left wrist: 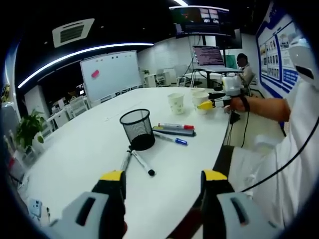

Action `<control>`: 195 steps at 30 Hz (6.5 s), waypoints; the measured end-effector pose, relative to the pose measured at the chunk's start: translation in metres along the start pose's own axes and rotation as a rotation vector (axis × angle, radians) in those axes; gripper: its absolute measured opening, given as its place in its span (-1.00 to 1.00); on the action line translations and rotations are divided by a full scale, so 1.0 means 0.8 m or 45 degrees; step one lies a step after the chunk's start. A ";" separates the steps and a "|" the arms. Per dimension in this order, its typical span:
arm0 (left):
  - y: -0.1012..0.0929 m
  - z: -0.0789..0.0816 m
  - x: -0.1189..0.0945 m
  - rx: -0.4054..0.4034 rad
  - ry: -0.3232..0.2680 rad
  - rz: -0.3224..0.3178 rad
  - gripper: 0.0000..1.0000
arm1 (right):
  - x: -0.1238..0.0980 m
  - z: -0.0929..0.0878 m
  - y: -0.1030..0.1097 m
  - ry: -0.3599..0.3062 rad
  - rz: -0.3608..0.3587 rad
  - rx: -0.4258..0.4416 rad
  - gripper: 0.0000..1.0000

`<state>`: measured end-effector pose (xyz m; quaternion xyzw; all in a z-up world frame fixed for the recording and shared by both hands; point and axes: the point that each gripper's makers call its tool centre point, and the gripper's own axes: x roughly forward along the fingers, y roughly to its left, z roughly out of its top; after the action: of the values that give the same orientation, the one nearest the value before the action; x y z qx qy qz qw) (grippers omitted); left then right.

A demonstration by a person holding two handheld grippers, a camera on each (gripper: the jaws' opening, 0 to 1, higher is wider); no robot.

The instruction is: Place the scattered laser pointers and whiteboard markers into the pen holder and stack the scattered paper cups together

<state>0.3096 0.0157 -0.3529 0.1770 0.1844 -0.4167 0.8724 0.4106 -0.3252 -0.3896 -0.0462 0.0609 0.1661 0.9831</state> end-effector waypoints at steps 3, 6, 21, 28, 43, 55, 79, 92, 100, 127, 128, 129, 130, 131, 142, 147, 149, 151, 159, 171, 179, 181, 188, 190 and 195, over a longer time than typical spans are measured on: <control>0.001 0.000 0.000 0.001 0.004 -0.002 0.23 | 0.000 0.004 0.002 -0.029 0.012 -0.029 0.21; 0.002 0.001 0.001 -0.001 -0.001 0.003 0.23 | 0.001 -0.005 -0.001 0.006 0.003 -0.065 0.19; -0.001 -0.005 0.005 -0.016 0.008 -0.001 0.23 | 0.004 -0.001 0.004 -0.009 0.025 -0.060 -0.05; 0.002 -0.004 0.000 -0.014 0.010 0.008 0.23 | 0.004 -0.002 0.011 0.006 0.032 -0.048 -0.07; -0.003 -0.006 0.004 -0.013 0.010 -0.004 0.23 | 0.003 0.020 0.016 -0.063 0.004 -0.074 -0.08; -0.010 0.008 0.002 0.006 -0.021 -0.036 0.23 | 0.007 0.046 0.015 -0.021 -0.018 -0.140 -0.08; -0.011 0.005 0.005 -0.006 -0.032 -0.054 0.22 | 0.029 0.110 -0.047 -0.086 -0.164 -0.132 -0.08; -0.019 0.015 0.003 -0.016 -0.073 -0.094 0.22 | 0.035 0.114 -0.073 -0.096 -0.190 -0.187 -0.08; -0.022 0.015 0.006 -0.019 -0.076 -0.104 0.22 | 0.034 0.112 -0.091 -0.081 -0.238 -0.170 -0.08; -0.023 0.012 0.010 -0.008 -0.062 -0.101 0.22 | 0.012 0.100 -0.130 -0.051 -0.349 -0.076 -0.08; -0.023 0.011 0.010 -0.009 -0.060 -0.101 0.22 | 0.012 0.100 -0.129 -0.053 -0.347 -0.078 -0.08; -0.023 0.011 0.010 -0.008 -0.059 -0.102 0.22 | 0.011 0.100 -0.128 -0.053 -0.345 -0.078 -0.08; -0.023 0.010 0.011 -0.008 -0.057 -0.102 0.22 | 0.011 0.099 -0.128 -0.052 -0.343 -0.074 -0.08; -0.023 0.010 0.010 -0.008 -0.056 -0.101 0.22 | 0.011 0.096 -0.128 -0.039 -0.341 -0.072 -0.08; -0.023 0.010 0.010 -0.008 -0.058 -0.100 0.22 | 0.011 0.088 -0.136 -0.020 -0.347 -0.059 -0.08; -0.021 0.010 0.012 -0.006 -0.056 -0.102 0.22 | 0.012 0.081 -0.135 -0.010 -0.340 -0.054 -0.08; -0.021 0.011 0.012 -0.005 -0.056 -0.101 0.22 | 0.013 0.078 -0.134 -0.010 -0.339 -0.050 -0.08; -0.022 0.012 0.012 -0.004 -0.059 -0.103 0.22 | 0.014 0.075 -0.135 -0.001 -0.336 -0.048 -0.08; -0.021 0.012 0.012 0.001 -0.048 -0.096 0.22 | 0.017 0.068 -0.133 0.007 -0.330 -0.055 -0.08; -0.019 0.017 0.010 0.012 -0.052 -0.094 0.22 | 0.013 0.052 -0.131 0.038 -0.330 -0.030 -0.08; -0.020 0.022 0.011 0.013 -0.061 -0.103 0.22 | 0.013 0.044 -0.122 0.038 -0.300 -0.048 -0.07; -0.022 0.021 0.010 0.020 -0.059 -0.117 0.22 | 0.015 0.044 -0.122 0.027 -0.295 -0.046 -0.07; -0.019 0.026 0.008 0.024 -0.062 -0.105 0.22 | 0.020 0.046 -0.112 0.015 -0.260 -0.052 -0.07; -0.019 0.026 0.008 0.022 -0.065 -0.103 0.22 | 0.020 0.046 -0.111 0.018 -0.260 -0.041 -0.07; -0.018 0.022 0.008 0.020 -0.056 -0.100 0.22 | 0.021 0.047 -0.109 0.005 -0.247 -0.037 -0.07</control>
<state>0.3047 -0.0052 -0.3428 0.1672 0.1689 -0.4558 0.8578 0.4597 -0.3978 -0.3488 -0.0665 0.0556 0.0709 0.9937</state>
